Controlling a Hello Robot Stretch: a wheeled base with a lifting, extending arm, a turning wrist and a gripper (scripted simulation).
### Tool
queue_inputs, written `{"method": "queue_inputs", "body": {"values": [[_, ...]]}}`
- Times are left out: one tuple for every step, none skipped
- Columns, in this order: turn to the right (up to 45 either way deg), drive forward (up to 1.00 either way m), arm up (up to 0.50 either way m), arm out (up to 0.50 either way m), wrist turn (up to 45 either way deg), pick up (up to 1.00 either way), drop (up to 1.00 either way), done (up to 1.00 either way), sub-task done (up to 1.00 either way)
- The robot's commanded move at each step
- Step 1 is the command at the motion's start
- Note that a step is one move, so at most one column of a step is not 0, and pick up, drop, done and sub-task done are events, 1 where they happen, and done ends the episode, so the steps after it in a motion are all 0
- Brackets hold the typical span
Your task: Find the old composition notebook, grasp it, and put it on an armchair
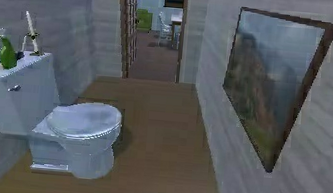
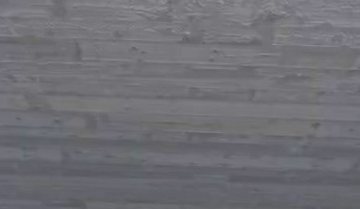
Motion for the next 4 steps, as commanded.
{"method": "queue_inputs", "body": {"values": [[0.0, 1.00, 0.00, 0.00, 0.0, 0.00, 0.00, 0.00, 0.00], [0.0, 0.20, 0.00, 0.00, 0.0, 0.00, 0.00, 0.00, 0.00], [-6.0, 0.00, 0.00, 0.00, 0.0, 0.00, 0.00, 0.00, 0.00], [0.0, 1.00, 0.00, 0.00, 0.0, 0.00, 0.00, 0.00, 0.00]]}}
